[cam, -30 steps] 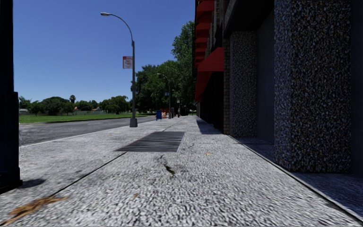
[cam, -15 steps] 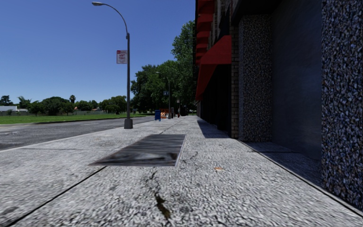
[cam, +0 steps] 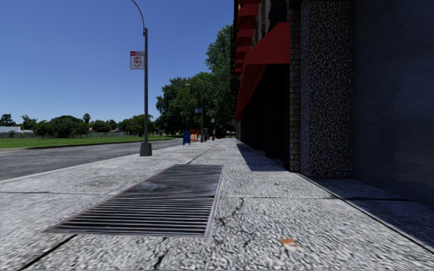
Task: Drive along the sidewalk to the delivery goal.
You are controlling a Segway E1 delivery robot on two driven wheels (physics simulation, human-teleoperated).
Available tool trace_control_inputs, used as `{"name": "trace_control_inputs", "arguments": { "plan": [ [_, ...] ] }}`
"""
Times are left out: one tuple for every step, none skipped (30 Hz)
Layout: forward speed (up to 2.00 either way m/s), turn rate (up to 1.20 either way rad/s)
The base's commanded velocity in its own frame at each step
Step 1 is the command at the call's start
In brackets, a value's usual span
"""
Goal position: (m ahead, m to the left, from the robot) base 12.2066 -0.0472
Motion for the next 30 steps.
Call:
{"name": "trace_control_inputs", "arguments": {
  "plan": [
    [2.00, 0.00],
    [2.00, 0.00],
    [2.00, 0.00],
    [2.00, 0.00],
    [2.00, 0.00],
    [2.00, 0.00],
    [2.00, 0.00],
    [2.00, 0.00],
    [2.00, 0.00],
    [2.00, 0.00],
    [2.00, 0.00],
    [2.00, 0.00],
    [2.00, 0.00],
    [2.00, 0.00],
    [2.00, 0.00],
    [2.00, 0.00],
    [2.00, 0.00],
    [2.00, 0.00],
    [2.00, 0.00],
    [2.00, 0.00],
    [2.00, 0.00],
    [2.00, 0.00],
    [2.00, 0.00],
    [2.00, 0.00],
    [2.00, 0.00],
    [2.00, 0.00],
    [2.00, 0.00],
    [2.00, 0.00],
    [2.00, 0.00],
    [2.00, 0.00]
  ]
}}
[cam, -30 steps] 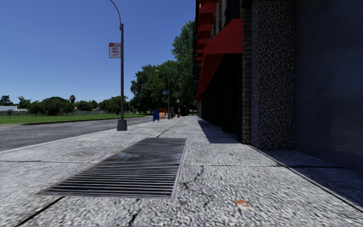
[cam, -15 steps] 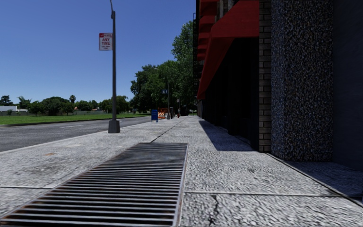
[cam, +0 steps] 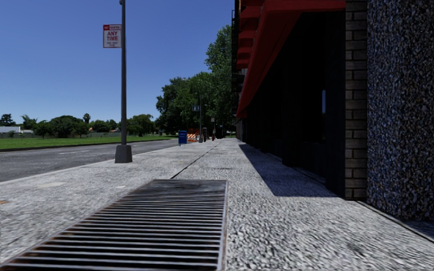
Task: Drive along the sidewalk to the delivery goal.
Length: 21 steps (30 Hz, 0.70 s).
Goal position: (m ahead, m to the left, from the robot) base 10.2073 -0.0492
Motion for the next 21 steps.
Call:
{"name": "trace_control_inputs", "arguments": {
  "plan": [
    [2.00, 0.00],
    [2.00, 0.00],
    [2.00, 0.00],
    [2.00, 0.00],
    [2.00, 0.00],
    [2.00, 0.00],
    [2.00, 0.00],
    [2.00, 0.00],
    [2.00, 0.00],
    [2.00, 0.00],
    [2.00, 0.00],
    [2.00, 0.00],
    [2.00, 0.00],
    [2.00, 0.00],
    [2.00, 0.00],
    [2.00, 0.00],
    [2.00, 0.00],
    [2.00, 0.00],
    [2.00, 0.00],
    [2.00, 0.00],
    [2.00, 0.00]
  ]
}}
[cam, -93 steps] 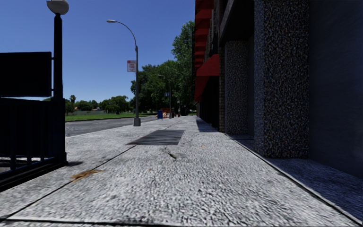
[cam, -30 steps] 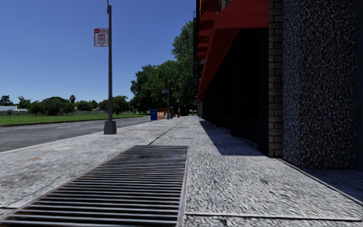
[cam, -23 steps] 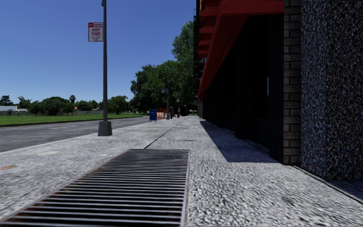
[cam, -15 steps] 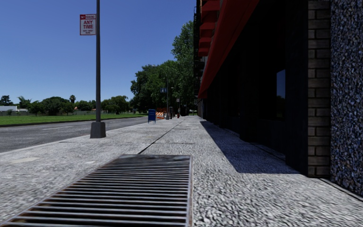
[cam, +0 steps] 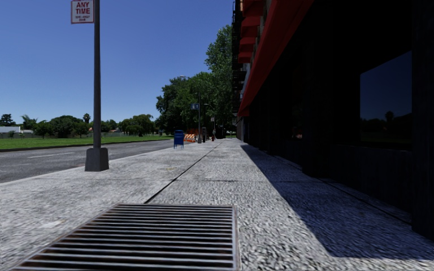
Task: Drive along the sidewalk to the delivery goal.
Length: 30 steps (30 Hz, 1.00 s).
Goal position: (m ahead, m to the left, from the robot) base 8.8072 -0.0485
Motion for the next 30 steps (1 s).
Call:
{"name": "trace_control_inputs", "arguments": {
  "plan": [
    [2.00, 0.00],
    [2.00, 0.00],
    [2.00, 0.00],
    [2.00, 0.00],
    [2.00, 0.00],
    [2.00, 0.00],
    [2.00, 0.00],
    [2.00, 0.00],
    [2.00, 0.00],
    [2.00, 0.00],
    [2.00, 0.00],
    [2.00, 0.00],
    [2.00, 0.00],
    [2.00, 0.00],
    [2.00, 0.00],
    [2.00, 0.00],
    [2.00, 0.00],
    [2.00, 0.00],
    [2.00, 0.00],
    [2.00, 0.00],
    [2.00, 0.00],
    [2.00, 0.00],
    [2.00, 0.00],
    [2.00, 0.00],
    [2.00, 0.00],
    [2.00, 0.00],
    [2.00, 0.00],
    [2.00, 0.00],
    [2.00, 0.00],
    [2.00, 0.00]
  ]
}}
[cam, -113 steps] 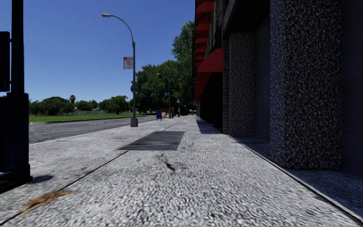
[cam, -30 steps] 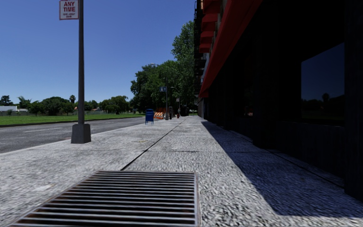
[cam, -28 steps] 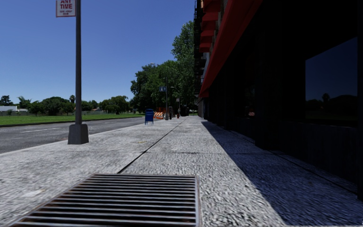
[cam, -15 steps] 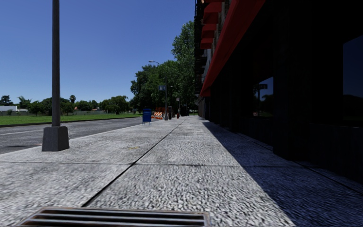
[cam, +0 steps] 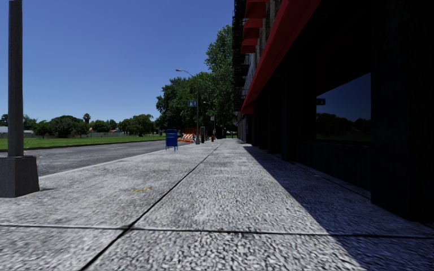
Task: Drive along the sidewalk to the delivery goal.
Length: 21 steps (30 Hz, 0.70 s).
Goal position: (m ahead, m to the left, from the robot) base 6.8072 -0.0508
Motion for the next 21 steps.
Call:
{"name": "trace_control_inputs", "arguments": {
  "plan": [
    [2.00, 0.00],
    [2.00, 0.00],
    [2.00, 0.00],
    [2.00, 0.00],
    [2.00, 0.00],
    [2.00, 0.00],
    [2.00, 0.00],
    [2.00, 0.00],
    [2.00, 0.00],
    [2.00, -0.03],
    [2.00, -0.20],
    [2.00, -0.27],
    [2.00, -0.27],
    [2.00, -0.29],
    [2.00, -0.29],
    [2.00, -0.29],
    [2.00, -0.29],
    [2.00, -0.29],
    [2.00, -0.19],
    [2.00, -0.19],
    [2.00, -0.02]
  ]
}}
